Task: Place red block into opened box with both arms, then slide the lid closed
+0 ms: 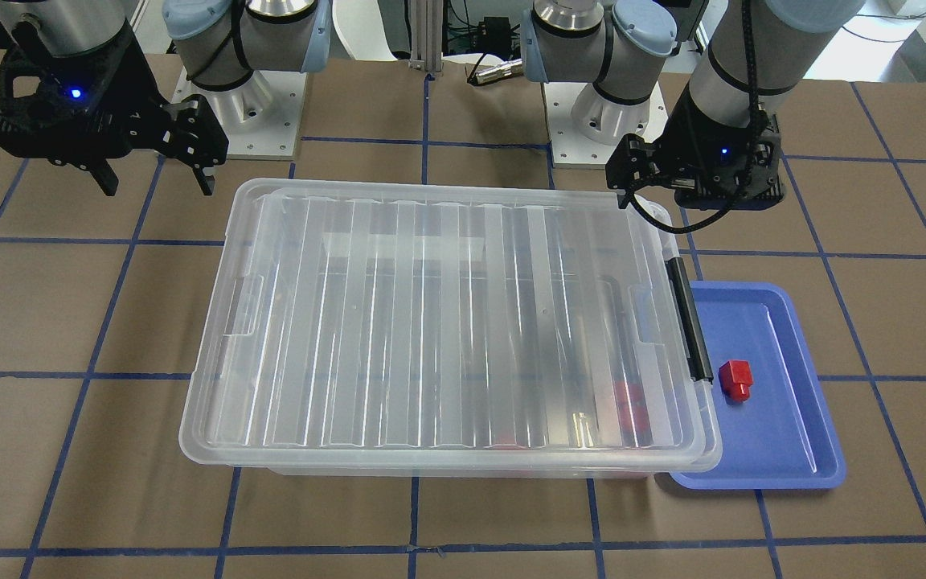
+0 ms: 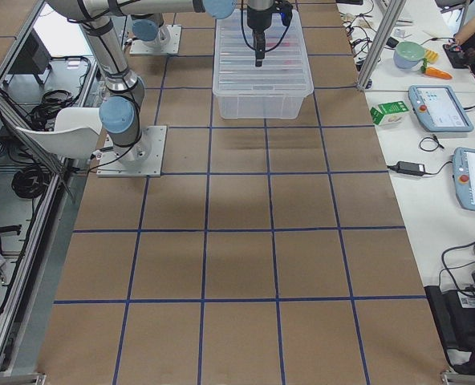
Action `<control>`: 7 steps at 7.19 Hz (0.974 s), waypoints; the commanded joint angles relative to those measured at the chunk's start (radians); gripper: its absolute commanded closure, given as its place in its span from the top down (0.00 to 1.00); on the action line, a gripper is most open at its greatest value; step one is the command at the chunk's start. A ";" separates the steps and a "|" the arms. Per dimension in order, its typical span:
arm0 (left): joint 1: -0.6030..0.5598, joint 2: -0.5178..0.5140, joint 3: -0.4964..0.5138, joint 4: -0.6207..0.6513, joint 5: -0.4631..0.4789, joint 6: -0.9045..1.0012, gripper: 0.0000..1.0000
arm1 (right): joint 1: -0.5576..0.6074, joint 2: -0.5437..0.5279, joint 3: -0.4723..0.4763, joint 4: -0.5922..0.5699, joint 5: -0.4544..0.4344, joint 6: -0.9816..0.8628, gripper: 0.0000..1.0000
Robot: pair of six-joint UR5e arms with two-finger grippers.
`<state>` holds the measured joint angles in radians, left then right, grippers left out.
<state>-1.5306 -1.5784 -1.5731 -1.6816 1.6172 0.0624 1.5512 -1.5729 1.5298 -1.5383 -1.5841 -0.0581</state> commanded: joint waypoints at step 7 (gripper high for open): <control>0.153 -0.031 -0.001 0.052 0.006 0.112 1.00 | -0.009 0.177 0.262 -0.473 -0.043 -0.028 1.00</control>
<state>-1.4398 -1.5999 -1.5721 -1.6429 1.6192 0.1038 1.5456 -1.3990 1.7820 -1.9914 -1.6107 -0.0774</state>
